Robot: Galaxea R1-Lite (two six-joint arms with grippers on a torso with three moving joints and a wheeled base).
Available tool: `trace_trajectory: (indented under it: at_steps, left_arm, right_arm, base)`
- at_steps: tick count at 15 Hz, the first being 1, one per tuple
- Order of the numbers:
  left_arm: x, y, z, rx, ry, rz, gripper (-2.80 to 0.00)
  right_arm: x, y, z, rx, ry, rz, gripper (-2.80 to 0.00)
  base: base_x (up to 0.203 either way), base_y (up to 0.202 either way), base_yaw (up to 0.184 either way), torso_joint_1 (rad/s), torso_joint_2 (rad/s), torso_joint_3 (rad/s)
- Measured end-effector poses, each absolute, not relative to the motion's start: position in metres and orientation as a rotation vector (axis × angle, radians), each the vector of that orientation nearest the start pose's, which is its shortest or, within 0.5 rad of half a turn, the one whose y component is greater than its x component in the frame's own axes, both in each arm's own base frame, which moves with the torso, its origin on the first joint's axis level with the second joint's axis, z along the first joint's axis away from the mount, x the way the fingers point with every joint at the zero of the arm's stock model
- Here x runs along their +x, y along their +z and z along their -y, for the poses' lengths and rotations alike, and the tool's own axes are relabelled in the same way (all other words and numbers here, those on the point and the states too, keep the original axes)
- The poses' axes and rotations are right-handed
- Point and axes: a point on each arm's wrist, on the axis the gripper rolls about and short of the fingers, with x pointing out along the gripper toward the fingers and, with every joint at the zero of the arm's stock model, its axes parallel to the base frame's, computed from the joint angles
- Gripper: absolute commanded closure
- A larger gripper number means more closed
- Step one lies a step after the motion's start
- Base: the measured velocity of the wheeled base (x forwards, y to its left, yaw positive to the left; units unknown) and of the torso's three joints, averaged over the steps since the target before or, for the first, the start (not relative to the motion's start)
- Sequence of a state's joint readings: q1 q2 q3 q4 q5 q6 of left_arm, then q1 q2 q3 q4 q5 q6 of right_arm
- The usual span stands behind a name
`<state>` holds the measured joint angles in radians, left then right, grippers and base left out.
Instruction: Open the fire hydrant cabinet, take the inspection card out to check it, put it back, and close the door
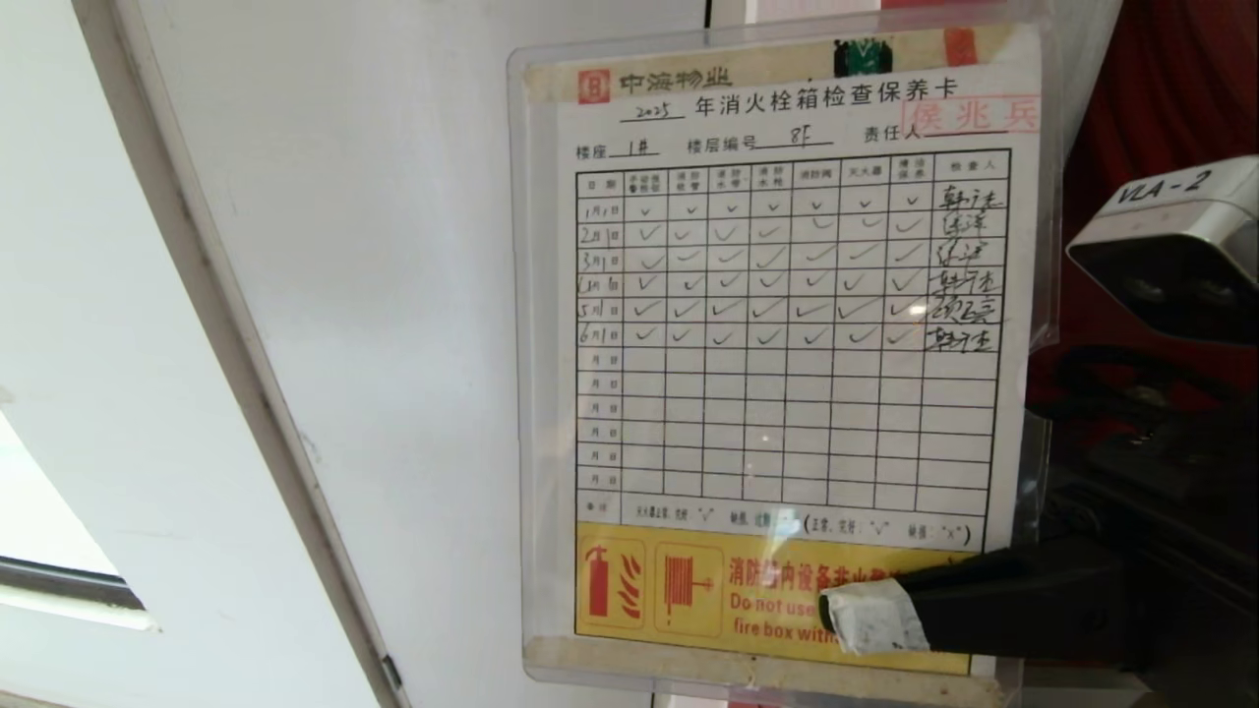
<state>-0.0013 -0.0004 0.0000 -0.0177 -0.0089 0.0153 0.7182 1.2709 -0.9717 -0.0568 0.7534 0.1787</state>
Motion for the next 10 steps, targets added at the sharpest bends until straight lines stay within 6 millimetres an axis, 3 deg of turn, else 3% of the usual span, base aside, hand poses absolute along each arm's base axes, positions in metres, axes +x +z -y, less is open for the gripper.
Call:
trace_trajectory:
  at_steps: [10]
  left_arm:
    - [-0.023, 0.077, 0.0, 0.015, -0.01, 0.018, 0.0]
  right_arm:
    - [0.131, 0.265, -0.138, 0.087, 1.451, -0.408, 0.0]
  base:
    - [0.0, 0.0, 0.0, 0.0, 0.0, 0.0]
